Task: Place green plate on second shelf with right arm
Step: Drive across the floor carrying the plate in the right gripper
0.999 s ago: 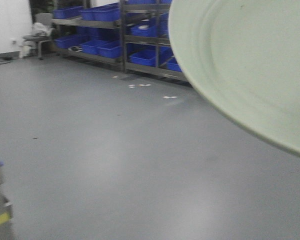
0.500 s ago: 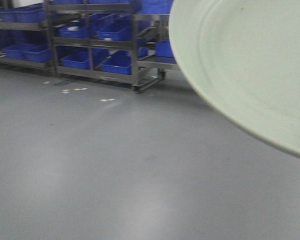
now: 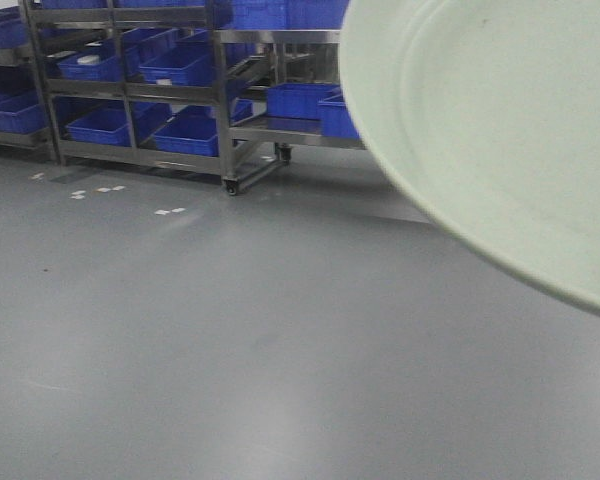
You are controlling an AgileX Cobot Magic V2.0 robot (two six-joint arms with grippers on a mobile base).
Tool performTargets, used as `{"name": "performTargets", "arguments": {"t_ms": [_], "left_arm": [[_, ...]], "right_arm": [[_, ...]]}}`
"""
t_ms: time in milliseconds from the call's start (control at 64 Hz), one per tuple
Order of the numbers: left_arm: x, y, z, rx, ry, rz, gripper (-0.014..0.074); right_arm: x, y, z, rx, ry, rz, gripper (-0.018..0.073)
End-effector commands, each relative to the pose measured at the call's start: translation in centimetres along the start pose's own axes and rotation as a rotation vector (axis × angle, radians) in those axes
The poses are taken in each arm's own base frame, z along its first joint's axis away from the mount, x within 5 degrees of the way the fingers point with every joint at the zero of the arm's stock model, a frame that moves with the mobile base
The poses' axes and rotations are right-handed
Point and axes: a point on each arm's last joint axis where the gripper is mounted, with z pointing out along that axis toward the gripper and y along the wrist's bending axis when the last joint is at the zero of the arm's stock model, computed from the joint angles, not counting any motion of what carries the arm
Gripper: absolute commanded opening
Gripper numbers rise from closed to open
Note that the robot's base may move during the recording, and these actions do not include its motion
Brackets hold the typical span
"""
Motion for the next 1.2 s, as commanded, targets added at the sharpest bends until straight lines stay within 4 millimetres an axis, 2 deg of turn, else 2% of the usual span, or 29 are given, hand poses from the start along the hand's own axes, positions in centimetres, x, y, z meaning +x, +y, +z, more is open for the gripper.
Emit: {"name": "performTargets", "arguments": {"t_ms": [0, 1187], "left_arm": [[0.47, 0.04, -0.05, 0.014, -0.065, -0.012, 0.0130], [0.47, 0.06, -0.05, 0.011, -0.065, -0.012, 0.0130]], "right_arm": [[-1.81, 0.66, -0.26, -0.036, -0.125, 0.016, 0.0056], [-1.81, 0.66, -0.26, -0.036, -0.125, 0.016, 0.0056]]}}
